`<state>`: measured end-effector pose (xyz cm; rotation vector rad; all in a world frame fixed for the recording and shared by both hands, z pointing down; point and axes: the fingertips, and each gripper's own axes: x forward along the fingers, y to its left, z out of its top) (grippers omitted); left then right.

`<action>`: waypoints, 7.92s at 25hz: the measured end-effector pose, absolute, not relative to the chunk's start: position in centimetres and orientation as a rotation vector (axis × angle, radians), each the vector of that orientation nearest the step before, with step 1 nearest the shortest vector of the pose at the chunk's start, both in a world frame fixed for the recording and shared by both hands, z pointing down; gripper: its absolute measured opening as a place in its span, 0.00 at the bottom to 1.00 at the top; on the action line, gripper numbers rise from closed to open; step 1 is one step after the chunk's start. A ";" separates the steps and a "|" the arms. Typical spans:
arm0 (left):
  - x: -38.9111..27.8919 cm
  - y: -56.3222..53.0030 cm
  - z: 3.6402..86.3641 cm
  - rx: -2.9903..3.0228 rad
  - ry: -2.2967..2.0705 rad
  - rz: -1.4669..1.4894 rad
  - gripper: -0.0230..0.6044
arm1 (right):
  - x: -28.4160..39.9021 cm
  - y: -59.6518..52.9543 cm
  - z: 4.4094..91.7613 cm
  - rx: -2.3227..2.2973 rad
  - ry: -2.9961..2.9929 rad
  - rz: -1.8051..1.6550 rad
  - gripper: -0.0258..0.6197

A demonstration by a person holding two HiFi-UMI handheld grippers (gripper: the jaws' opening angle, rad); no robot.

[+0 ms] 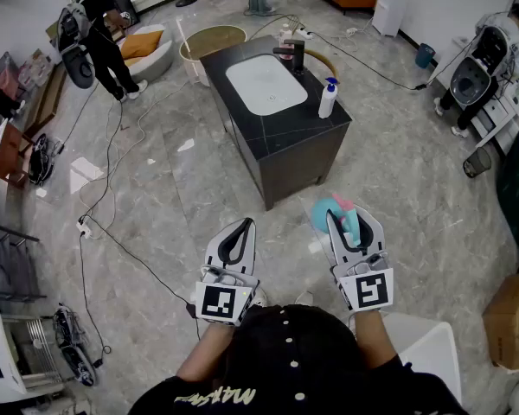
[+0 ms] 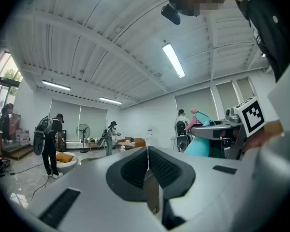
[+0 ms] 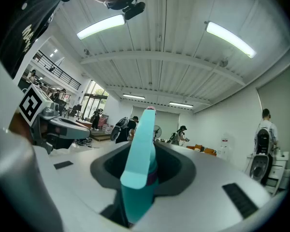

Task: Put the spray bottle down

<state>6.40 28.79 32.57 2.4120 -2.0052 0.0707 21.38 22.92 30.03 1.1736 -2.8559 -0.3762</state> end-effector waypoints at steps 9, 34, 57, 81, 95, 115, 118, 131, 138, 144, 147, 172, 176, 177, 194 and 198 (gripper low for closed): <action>6.1 28.6 32.8 2.409 -2.016 0.059 0.06 | 21.1 22.8 30.0 1.172 -2.869 -0.356 0.22; -1.8 28.2 34.7 2.460 -1.903 0.058 0.06 | 14.2 22.5 33.2 1.307 -2.806 -0.172 0.22; -2.8 6.8 33.7 2.411 -2.029 0.056 0.06 | 11.6 0.5 31.9 1.140 -2.913 -0.249 0.22; -8.6 -7.9 35.1 2.364 -2.040 0.079 0.06 | 6.2 -14.5 33.8 1.114 -2.892 -0.230 0.22; -14.7 -14.6 34.4 2.384 -2.006 0.052 0.06 | -0.2 -21.0 32.5 1.128 -2.887 -0.269 0.22; -14.8 -17.4 37.0 2.214 -2.070 0.059 0.06 | -3.5 -26.4 35.6 0.871 -2.919 -0.230 0.22; -15.2 -16.7 38.1 2.166 -2.067 0.071 0.06 | -5.3 -26.5 37.6 0.799 -2.921 -0.165 0.22; -15.6 -13.9 45.6 1.981 -2.022 0.143 0.06 | -13.9 -25.4 49.9 0.404 -2.866 -0.064 0.22; -14.5 -12.4 49.8 1.920 -1.957 0.147 0.06 | -17.0 -23.4 54.7 0.259 -2.860 -0.051 0.22; -14.4 -11.4 52.1 1.899 -1.911 0.177 0.06 | -17.8 -22.6 56.9 0.225 -2.844 -0.030 0.22; -14.2 -11.3 53.0 1.889 -1.896 0.176 0.06 | -17.8 -22.4 57.7 0.222 -2.847 -0.016 0.22; -15.1 -12.6 48.1 2.013 -1.985 0.156 0.06 | -14.9 -20.8 50.0 0.168 -2.906 -0.098 0.42; -16.3 -14.0 46.0 2.033 -2.032 0.190 0.06 | -13.0 -22.0 46.5 0.272 -2.918 -0.120 0.32; -16.6 -14.6 45.3 2.046 -2.052 0.188 0.06 | -12.5 -22.4 45.7 0.285 -2.907 -0.143 0.30; -16.5 -20.4 33.5 2.367 -2.134 0.066 0.06 | -0.9 -26.4 32.6 0.891 -2.971 -0.180 0.03; -16.2 -21.1 32.2 2.399 -2.135 0.057 0.06 | 1.2 -27.0 32.3 0.982 -2.941 -0.237 0.03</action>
